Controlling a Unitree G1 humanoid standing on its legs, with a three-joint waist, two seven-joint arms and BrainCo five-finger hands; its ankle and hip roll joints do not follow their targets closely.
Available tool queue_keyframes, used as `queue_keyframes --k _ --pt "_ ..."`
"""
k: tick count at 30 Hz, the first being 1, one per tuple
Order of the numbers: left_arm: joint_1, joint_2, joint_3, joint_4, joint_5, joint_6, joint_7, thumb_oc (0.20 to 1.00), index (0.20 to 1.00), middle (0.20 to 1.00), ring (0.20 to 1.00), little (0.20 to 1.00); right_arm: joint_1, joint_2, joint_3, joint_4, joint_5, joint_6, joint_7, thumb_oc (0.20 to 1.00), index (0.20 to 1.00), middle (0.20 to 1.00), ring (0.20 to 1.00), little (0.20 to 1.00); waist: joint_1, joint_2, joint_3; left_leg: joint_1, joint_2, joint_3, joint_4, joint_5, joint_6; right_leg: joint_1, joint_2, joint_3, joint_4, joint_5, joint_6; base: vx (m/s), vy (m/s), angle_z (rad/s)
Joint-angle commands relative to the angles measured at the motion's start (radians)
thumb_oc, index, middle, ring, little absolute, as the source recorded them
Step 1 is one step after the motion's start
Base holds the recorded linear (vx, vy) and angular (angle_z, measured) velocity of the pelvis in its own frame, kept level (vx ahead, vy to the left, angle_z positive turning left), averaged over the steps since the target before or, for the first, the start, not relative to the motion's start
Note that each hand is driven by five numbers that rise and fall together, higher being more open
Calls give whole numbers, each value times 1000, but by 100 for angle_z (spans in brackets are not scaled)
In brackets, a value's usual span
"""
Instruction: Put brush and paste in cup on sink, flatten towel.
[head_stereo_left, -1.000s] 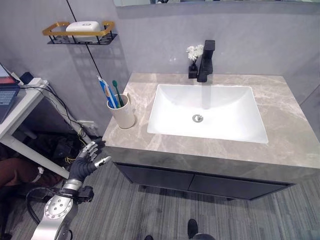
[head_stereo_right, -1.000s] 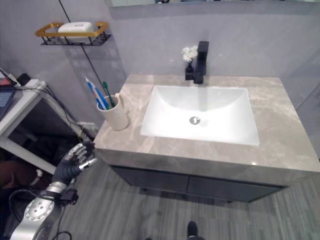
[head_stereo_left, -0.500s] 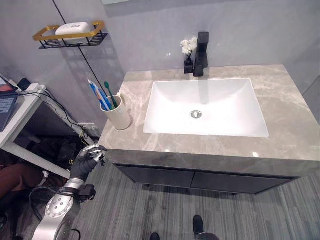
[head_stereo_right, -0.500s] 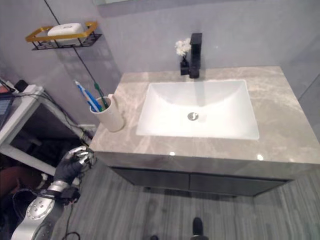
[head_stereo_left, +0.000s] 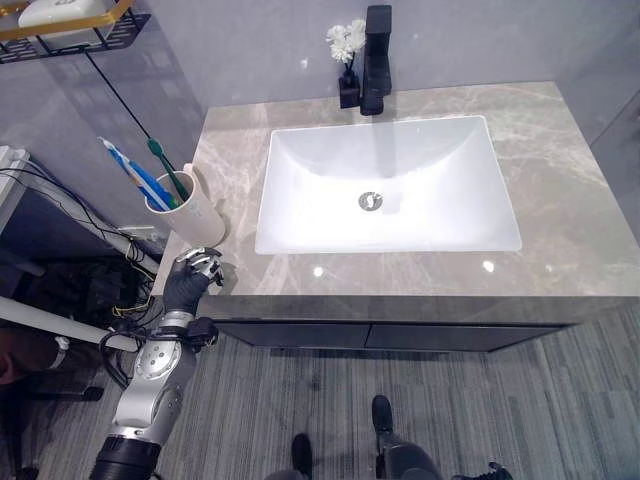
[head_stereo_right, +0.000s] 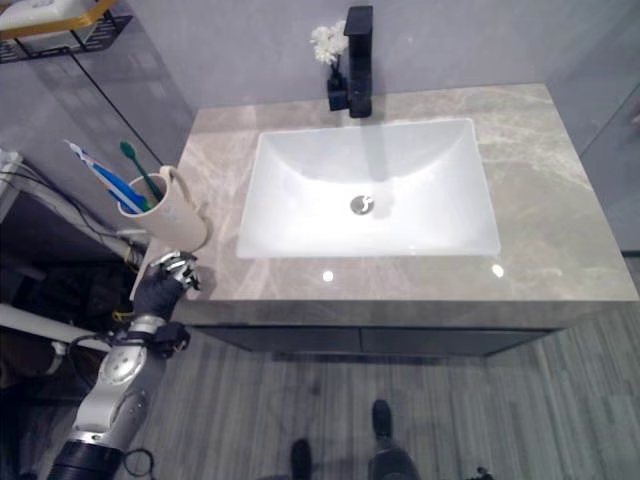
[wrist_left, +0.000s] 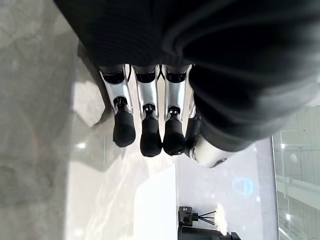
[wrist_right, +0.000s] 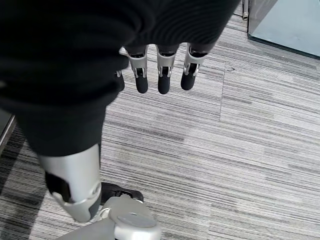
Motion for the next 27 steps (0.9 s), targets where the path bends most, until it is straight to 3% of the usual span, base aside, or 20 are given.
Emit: queue_keyframes --k 1,14,27 --pt "-35 33 50 1 18 -61 35 200 200 200 200 200 -9 14 33 22 -1 9 -19 1000 1000 1000 1000 1000 -10 -55 4 103 -81 23 6 -21 12 1 -37 12 24 -10 42 0 0 0" --pt "-95 68 76 86 48 -58 86 200 200 200 200 200 -20 10 63 -11 -7 8 -19 1000 1000 1000 1000 1000 -15 -61 9 98 -74 34 6 -21 4 4 -29 6 21 -18 39 0 0 0" --pt "-329 145 22 272 85 -72 173 200 200 200 200 200 -47 4 119 -43 -6 4 -26 1000 1000 1000 1000 1000 -43 -83 57 23 -66 51 6 5 -5 -79 -23 16 27 2 41 -29 -3 0"
